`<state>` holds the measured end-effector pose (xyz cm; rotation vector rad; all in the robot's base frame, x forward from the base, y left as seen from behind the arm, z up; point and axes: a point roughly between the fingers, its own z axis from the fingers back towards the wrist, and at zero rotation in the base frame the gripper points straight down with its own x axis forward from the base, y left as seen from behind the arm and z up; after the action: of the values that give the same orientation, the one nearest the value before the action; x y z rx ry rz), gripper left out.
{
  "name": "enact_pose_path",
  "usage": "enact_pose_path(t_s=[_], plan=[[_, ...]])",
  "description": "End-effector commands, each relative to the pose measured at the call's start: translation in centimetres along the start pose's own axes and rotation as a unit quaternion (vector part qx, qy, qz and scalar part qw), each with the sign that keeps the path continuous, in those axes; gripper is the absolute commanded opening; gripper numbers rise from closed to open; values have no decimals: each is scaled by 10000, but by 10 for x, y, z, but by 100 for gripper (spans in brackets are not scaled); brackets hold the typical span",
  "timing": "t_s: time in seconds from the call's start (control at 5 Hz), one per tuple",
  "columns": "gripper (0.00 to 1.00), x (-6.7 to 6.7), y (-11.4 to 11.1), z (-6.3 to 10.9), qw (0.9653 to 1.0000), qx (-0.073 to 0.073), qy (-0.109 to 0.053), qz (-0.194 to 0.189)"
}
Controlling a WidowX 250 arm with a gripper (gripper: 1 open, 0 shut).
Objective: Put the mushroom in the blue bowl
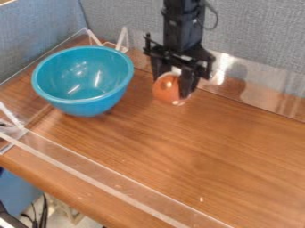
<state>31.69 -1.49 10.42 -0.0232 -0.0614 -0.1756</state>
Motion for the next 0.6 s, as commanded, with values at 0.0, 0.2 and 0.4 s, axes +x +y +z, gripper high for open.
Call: enact_pose_path(t_s=[0.0,0.2,0.4], plan=[[0,8,-4,1,9997,-46,-179,-140],[0,12,-6,-10,9996,-119,-131,-237],[0,13,-8,-15,9993,-179,-134,-289]])
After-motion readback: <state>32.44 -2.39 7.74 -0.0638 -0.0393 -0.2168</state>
